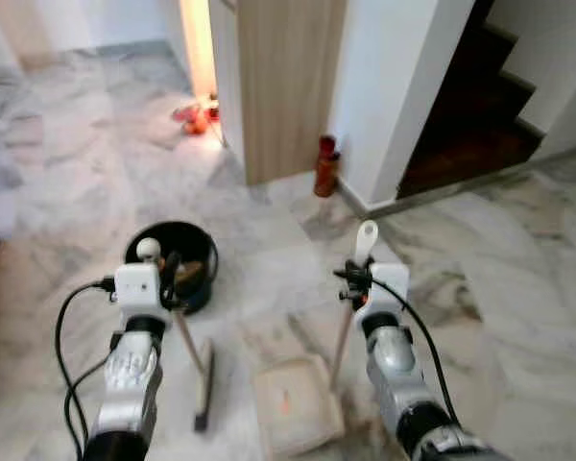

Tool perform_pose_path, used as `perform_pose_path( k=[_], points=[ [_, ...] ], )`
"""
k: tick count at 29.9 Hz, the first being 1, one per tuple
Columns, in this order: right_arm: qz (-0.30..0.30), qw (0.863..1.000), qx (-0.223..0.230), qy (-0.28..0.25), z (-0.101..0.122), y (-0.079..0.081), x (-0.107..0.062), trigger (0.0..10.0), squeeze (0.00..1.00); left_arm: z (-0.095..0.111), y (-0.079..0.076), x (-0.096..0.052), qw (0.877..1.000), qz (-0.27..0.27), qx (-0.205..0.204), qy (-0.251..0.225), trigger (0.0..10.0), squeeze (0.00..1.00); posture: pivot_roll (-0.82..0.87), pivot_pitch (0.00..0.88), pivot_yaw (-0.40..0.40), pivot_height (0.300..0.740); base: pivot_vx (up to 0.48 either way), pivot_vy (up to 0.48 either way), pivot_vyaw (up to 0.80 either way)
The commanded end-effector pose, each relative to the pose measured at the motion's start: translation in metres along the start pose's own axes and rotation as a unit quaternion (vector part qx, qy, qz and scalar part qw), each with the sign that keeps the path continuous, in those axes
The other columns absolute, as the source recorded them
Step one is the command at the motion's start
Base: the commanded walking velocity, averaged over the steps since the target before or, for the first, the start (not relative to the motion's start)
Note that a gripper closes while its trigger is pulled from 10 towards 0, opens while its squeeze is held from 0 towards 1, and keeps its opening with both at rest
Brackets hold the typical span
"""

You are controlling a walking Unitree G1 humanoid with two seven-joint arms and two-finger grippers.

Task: Sweep floor

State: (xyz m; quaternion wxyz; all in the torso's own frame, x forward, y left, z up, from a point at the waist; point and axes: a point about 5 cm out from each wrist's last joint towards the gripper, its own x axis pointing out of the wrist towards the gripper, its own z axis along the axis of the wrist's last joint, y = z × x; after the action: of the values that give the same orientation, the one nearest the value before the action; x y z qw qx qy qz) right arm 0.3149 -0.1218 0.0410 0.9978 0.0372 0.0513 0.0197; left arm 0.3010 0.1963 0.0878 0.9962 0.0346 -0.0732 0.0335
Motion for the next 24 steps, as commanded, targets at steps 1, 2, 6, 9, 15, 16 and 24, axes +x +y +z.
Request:
perform_pose_path(
  k=[1, 2, 6, 9, 15, 16, 24],
  points=[
    [0.001, 1.000, 0.001, -0.028, 0.0140, 0.0005, 0.0071, 10.0, 0.00, 0.0054, -0.0068, 0.0033, 1.000, -0.008, -0.012, -0.014, 10.0, 0.00, 0.01, 0.047, -0.080, 0.740, 0.000, 0.322, 0.00],
    [0.001, 1.000, 0.001, -0.027, 0.0139, 0.0005, 0.0070, 10.0, 0.00, 0.0054, -0.0069, 0.0033, 1.000, -0.009, -0.012, -0.014, 10.0, 0.00, 0.01, 0.047, -0.080, 0.740, 0.000, 0.319, 0.00],
    [0.003, 1.000, 0.001, -0.026, 0.0134, 0.0006, 0.0068, 10.0, 0.00, 0.0054, -0.0068, 0.0035, 1.000, -0.008, -0.011, -0.014, 10.0, 0.00, 0.01, 0.048, -0.080, 0.740, 0.000, 0.318, 0.00],
    [0.004, 1.000, 0.002, -0.026, 0.0133, 0.0006, 0.0068, 10.0, 0.00, 0.0055, -0.0069, 0.0034, 1.000, -0.008, -0.010, -0.015, 10.0, 0.00, 0.01, 0.047, -0.079, 0.740, 0.000, 0.320, 0.00],
    [0.006, 1.000, 0.003, -0.027, 0.0139, 0.0008, 0.0073, 10.0, 0.00, 0.0054, -0.0070, 0.0035, 1.000, -0.007, -0.011, -0.015, 10.0, 0.00, 0.01, 0.044, -0.080, 0.740, 0.000, 0.321, 0.00],
    [0.006, 1.000, 0.003, -0.027, 0.0145, 0.0010, 0.0076, 10.0, 0.00, 0.0054, -0.0071, 0.0036, 1.000, -0.008, -0.011, -0.015, 10.0, 0.00, 0.01, 0.044, -0.080, 0.740, 0.000, 0.322, 0.00],
    [0.011, 1.000, -0.001, -0.026, 0.0140, 0.0023, 0.0075, 10.0, 0.00, 0.0050, -0.0073, 0.0033, 1.000, -0.006, -0.011, -0.014, 10.0, 0.00, 0.02, 0.034, -0.083, 0.740, 0.000, 0.320, 0.00]
  ],
)
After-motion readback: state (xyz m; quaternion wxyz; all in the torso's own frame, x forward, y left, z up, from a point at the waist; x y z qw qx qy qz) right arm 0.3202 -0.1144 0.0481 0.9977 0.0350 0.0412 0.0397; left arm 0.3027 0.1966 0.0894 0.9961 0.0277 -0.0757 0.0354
